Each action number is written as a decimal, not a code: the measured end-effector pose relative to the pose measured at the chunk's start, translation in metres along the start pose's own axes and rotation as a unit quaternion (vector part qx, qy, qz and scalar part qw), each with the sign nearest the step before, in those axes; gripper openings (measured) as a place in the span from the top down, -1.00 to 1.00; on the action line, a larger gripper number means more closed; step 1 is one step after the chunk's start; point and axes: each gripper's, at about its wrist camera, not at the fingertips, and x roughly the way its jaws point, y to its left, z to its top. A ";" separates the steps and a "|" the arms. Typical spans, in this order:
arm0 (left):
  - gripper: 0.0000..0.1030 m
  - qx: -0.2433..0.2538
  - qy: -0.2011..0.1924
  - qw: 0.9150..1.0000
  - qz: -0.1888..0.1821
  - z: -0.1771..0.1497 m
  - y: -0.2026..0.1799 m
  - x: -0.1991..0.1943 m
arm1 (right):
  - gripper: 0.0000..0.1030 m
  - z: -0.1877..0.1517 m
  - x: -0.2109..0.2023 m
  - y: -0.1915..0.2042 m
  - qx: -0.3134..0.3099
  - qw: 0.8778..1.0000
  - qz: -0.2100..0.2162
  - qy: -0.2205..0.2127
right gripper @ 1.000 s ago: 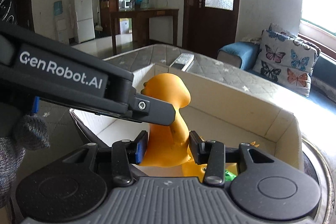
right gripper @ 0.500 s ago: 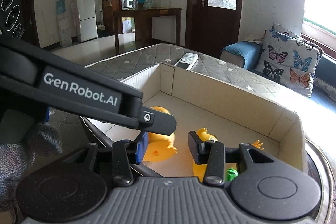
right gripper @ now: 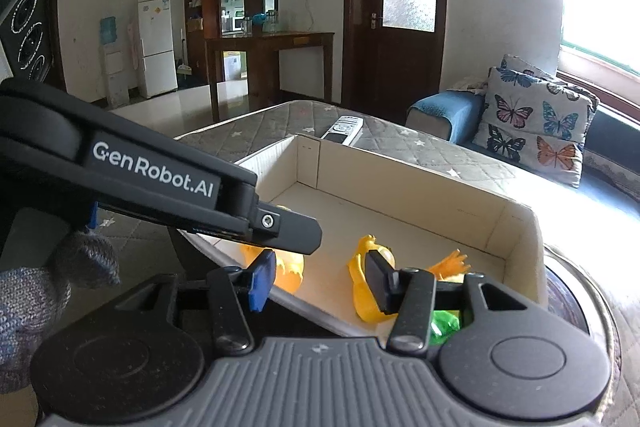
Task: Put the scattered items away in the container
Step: 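Carry the orange dinosaur with the right tool into the box and release, then move both tools back to the red-and-yellow fruit half and grasp it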
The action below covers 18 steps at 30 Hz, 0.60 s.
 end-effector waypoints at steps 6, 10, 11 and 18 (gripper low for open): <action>0.33 0.007 0.001 1.000 -0.003 -0.009 -0.008 -0.006 | -0.03 -0.008 -0.016 -0.001 0.004 1.000 -0.006 -0.007; 0.33 0.013 0.005 1.000 -0.005 -0.015 -0.013 -0.009 | -0.09 -0.013 -0.026 -0.001 0.007 1.000 -0.009 -0.011; 0.33 0.014 0.006 1.000 -0.005 -0.017 -0.014 -0.009 | -0.10 -0.015 -0.028 0.000 0.007 1.000 -0.009 -0.011; 0.33 0.017 0.015 1.000 -0.004 -0.029 -0.017 -0.013 | -0.37 -0.028 -0.041 0.002 0.010 1.000 -0.013 -0.014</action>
